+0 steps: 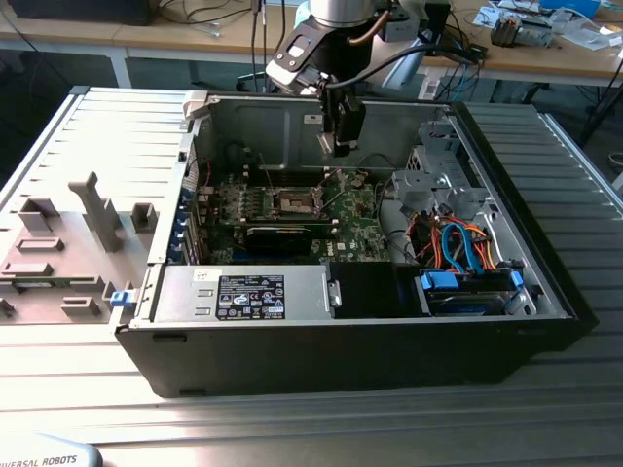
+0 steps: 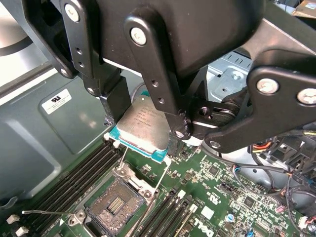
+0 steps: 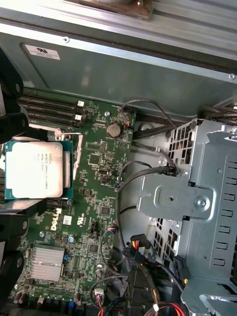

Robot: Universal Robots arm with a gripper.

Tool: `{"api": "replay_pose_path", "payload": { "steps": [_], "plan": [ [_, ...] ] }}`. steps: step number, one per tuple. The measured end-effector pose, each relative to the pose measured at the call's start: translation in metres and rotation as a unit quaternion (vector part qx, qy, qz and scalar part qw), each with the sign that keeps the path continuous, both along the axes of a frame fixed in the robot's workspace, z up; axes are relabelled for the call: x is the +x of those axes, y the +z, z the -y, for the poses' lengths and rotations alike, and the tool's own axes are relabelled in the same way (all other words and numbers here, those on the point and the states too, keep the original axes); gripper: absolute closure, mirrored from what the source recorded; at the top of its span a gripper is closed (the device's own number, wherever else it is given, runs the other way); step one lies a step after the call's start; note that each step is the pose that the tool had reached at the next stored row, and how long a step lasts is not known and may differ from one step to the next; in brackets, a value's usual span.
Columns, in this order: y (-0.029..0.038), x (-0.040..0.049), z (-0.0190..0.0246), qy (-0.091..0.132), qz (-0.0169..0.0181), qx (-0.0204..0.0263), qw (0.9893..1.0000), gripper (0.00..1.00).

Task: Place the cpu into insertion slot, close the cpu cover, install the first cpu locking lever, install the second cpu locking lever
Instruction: 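Place the cpu into insertion slot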

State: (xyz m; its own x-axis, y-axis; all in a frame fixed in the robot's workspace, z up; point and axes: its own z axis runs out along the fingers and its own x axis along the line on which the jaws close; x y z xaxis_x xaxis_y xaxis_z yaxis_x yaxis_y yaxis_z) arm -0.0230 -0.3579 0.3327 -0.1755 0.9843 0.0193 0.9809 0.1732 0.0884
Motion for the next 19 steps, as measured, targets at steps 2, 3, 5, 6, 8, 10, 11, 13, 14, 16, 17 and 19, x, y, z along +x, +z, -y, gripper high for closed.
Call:
{"api": "replay_pose_path", "payload": {
  "steps": [2,3,5,6,8,10,11,13,14,16,17,19],
  "plan": [
    [0.0000,0.0000,0.0000,-0.001,0.0000,0.0000,1.0000,0.46],
    [0.0000,0.0000,0.0000,-0.002,0.0000,0.0000,1.0000,0.46],
    [0.0000,0.0000,0.0000,-0.004,0.0000,0.0000,1.0000,0.46],
    [0.0000,0.0000,0.0000,-0.004,0.0000,0.0000,1.0000,0.46],
    [0.0000,0.0000,0.0000,-0.005,0.0000,0.0000,1.0000,0.46],
    [0.0000,0.0000,0.0000,-0.007,0.0000,0.0000,1.0000,0.46],
    [0.0000,0.0000,0.0000,-0.007,0.0000,0.0000,1.0000,0.46],
    [0.0000,0.0000,0.0000,-0.009,0.0000,0.0000,1.0000,0.46],
    [0.0000,0.0000,0.0000,-0.010,0.0000,0.0000,0.9999,0.46],
    [0.0000,0.0000,0.0000,-0.011,0.0000,0.0000,0.9999,0.46],
    [0.0000,0.0000,0.0000,-0.012,0.0000,0.0000,0.9999,0.46],
    [0.0000,0.0000,0.0000,-0.015,0.0000,0.0000,0.9999,0.46]
  ]
}}
